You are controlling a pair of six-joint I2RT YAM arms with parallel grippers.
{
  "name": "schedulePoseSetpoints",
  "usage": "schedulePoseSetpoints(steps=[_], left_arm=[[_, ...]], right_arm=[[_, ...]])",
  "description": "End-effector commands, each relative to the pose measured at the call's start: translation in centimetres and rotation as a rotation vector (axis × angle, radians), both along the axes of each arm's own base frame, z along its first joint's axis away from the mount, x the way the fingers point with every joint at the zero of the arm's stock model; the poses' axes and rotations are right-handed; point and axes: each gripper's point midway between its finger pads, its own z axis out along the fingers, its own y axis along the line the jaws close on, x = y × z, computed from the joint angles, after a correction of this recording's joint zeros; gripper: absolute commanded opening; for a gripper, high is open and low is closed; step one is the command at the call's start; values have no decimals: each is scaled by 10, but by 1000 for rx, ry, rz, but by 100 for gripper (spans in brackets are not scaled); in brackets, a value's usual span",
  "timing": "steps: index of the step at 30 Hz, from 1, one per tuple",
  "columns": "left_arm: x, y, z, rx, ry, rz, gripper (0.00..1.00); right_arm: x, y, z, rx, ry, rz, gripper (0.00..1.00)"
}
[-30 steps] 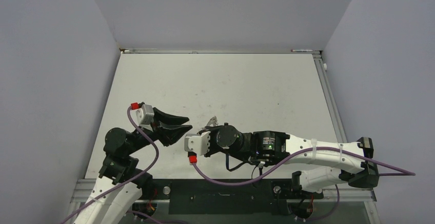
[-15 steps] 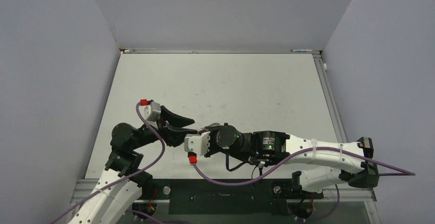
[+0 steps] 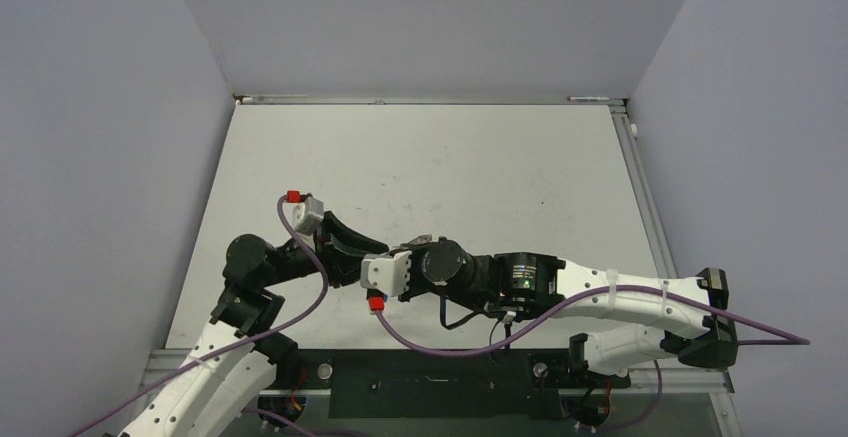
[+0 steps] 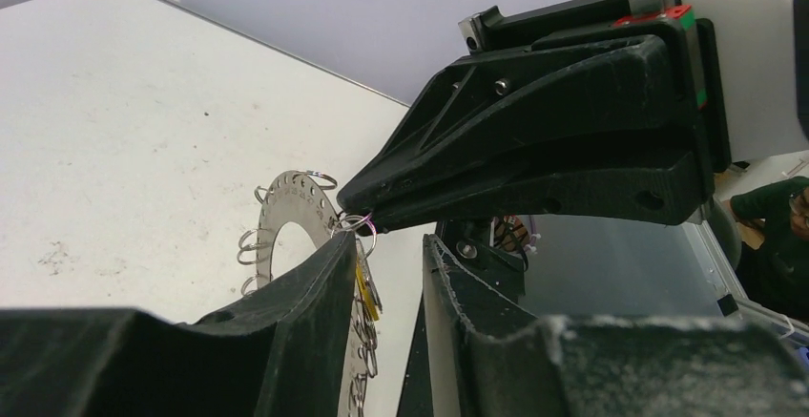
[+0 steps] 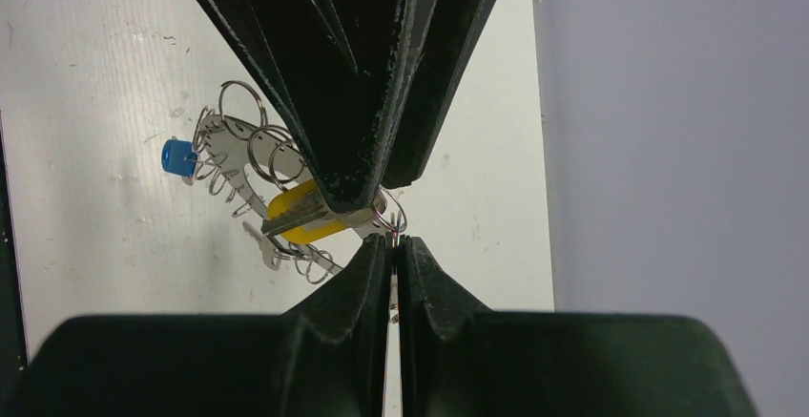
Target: Put the keys on the keyring
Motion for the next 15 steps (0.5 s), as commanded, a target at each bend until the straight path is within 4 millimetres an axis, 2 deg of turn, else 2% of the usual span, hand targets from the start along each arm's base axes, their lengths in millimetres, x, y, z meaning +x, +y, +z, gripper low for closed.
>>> schedulePoseSetpoints(steps=[1, 15], left_arm=[[-5, -1, 5, -12, -37, -25, 28], [-2, -4, -3, 20, -31, -15, 28]], right_arm=[[6, 9, 32, 114, -7, -25, 5], [5, 9, 33, 123, 2, -17, 5]])
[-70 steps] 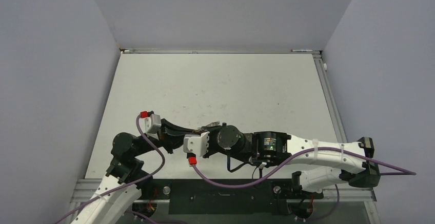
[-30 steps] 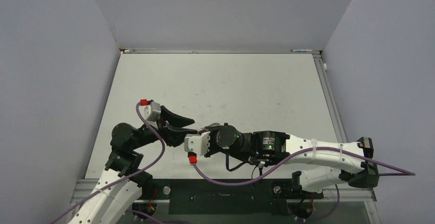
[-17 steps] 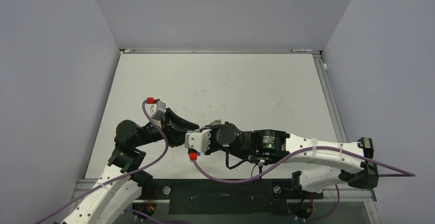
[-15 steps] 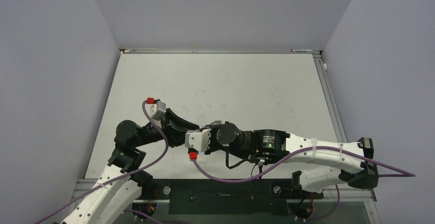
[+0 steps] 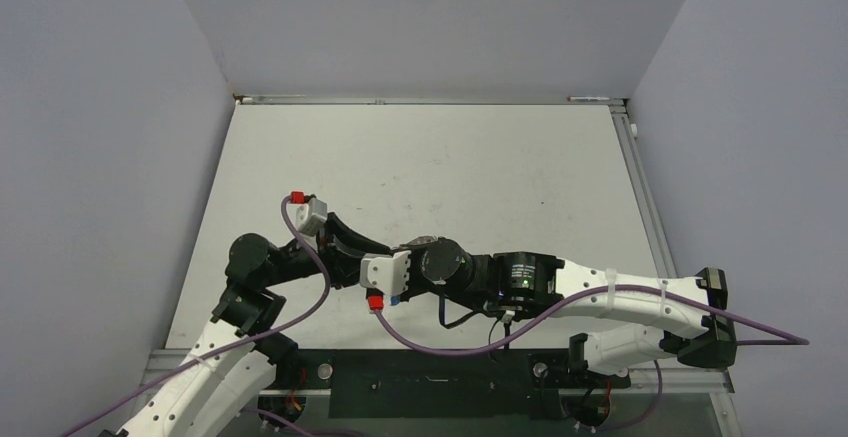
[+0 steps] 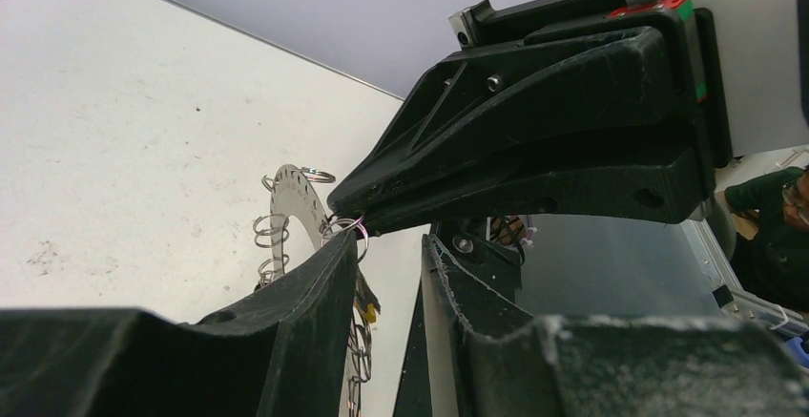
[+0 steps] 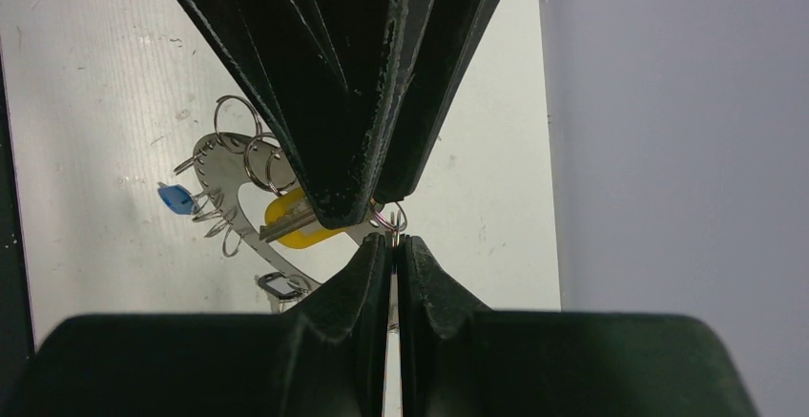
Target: Put the keys on the keyring
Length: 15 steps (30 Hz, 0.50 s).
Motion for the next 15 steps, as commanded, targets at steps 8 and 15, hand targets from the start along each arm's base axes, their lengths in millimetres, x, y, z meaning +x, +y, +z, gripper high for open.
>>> schedulePoseSetpoints(steps=[8, 15], left_arm=[[12, 5, -4, 43, -46, 86, 35], [14, 5, -5, 46, -47, 93, 30]], right_arm=[[4, 7, 37, 126, -14, -18, 5], [3, 7, 37, 126, -13, -16, 5]])
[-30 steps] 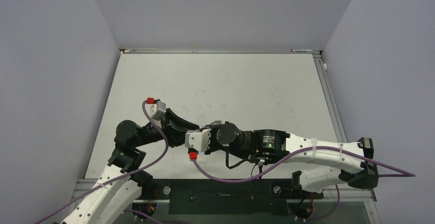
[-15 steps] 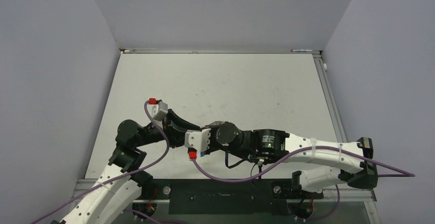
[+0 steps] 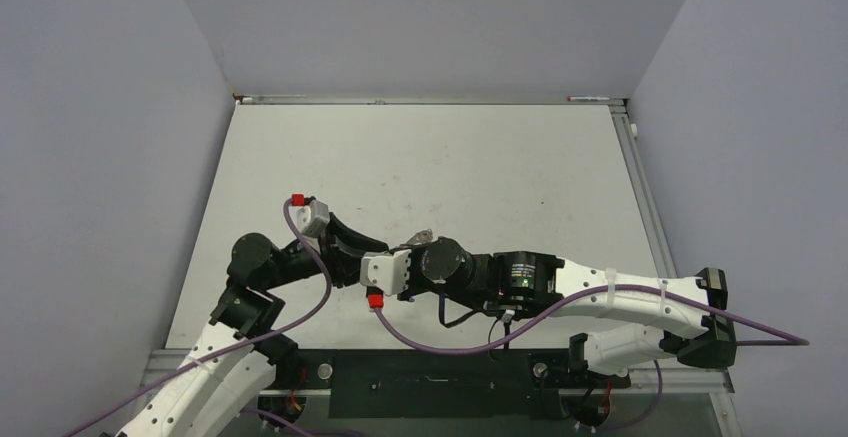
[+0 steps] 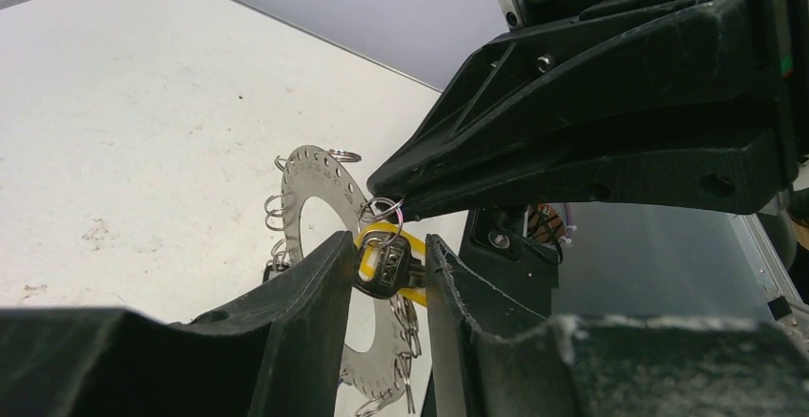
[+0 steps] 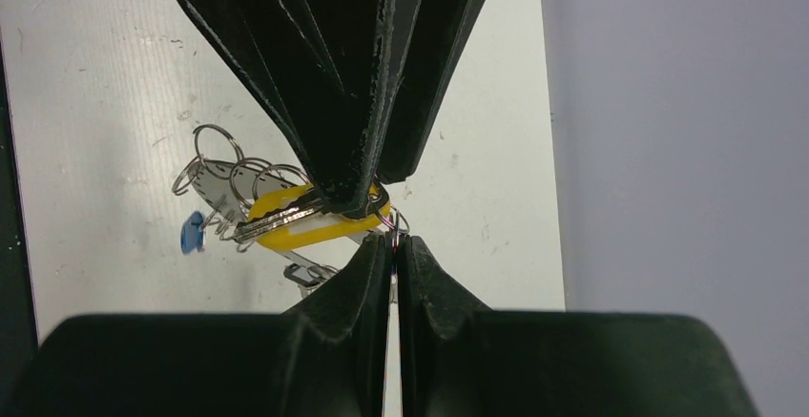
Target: Put the keys on the keyring
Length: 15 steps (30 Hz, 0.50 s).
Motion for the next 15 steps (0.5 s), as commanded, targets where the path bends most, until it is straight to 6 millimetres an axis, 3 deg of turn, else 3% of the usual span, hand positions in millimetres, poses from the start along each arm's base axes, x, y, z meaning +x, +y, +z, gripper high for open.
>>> schedulePoseSetpoints(steps=[1, 11, 15], left_arm=[[3, 1, 7, 3, -24, 19, 30], [1, -1, 5, 5, -20, -1, 37], [2, -1, 5, 8, -18, 2, 25]], right_arm=[[4, 7, 37, 120, -21, -14, 5], [3, 7, 39, 125, -20, -12, 5], [-1, 7, 43, 144, -11, 8, 5]])
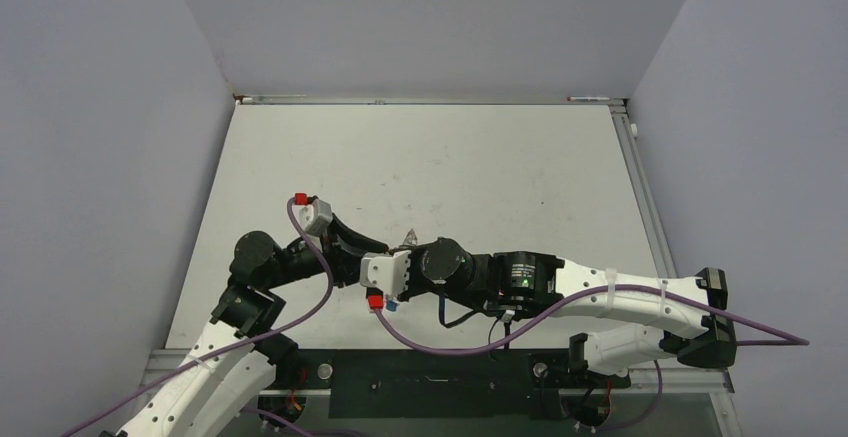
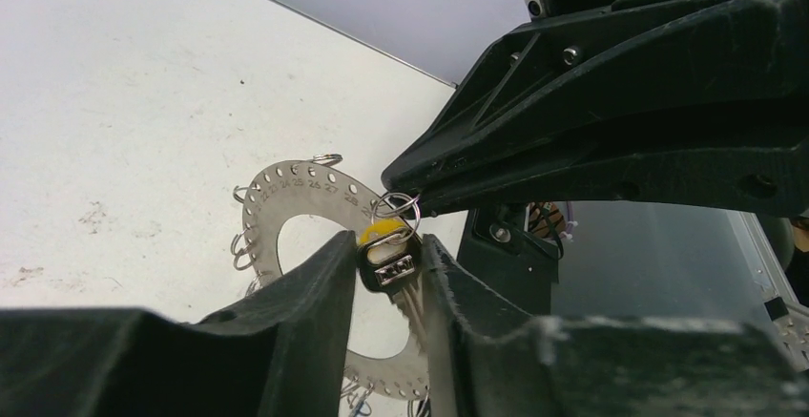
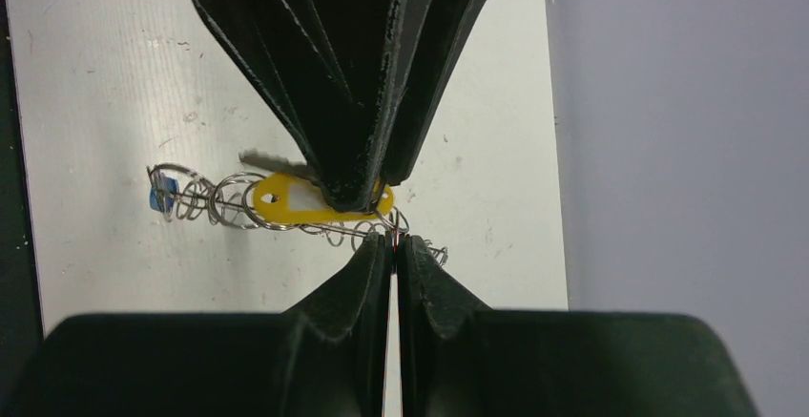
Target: Put the keys on the keyring
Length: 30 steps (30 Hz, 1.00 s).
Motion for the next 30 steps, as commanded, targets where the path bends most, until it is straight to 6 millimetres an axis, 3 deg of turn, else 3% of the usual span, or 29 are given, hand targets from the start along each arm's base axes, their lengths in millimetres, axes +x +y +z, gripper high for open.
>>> schedulePoseSetpoints(steps=[1, 6, 14, 24, 30], left_arm=[[-1, 0, 12, -8, -48, -5, 21], [5, 3, 11, 16, -62, 35, 0], [16, 15, 11, 58, -100, 138, 0], [19, 15, 5, 85, -93, 145, 0], [12, 13, 9, 67, -117, 109, 1]], right_arm=[[-1, 6, 46, 152, -14, 9, 5], [-2, 3, 48, 162, -11, 13, 5], [-2, 1, 46, 159, -13, 4, 5], [-6, -4, 61, 225, -16, 24, 5], [-7, -4, 65, 257, -17, 32, 5]])
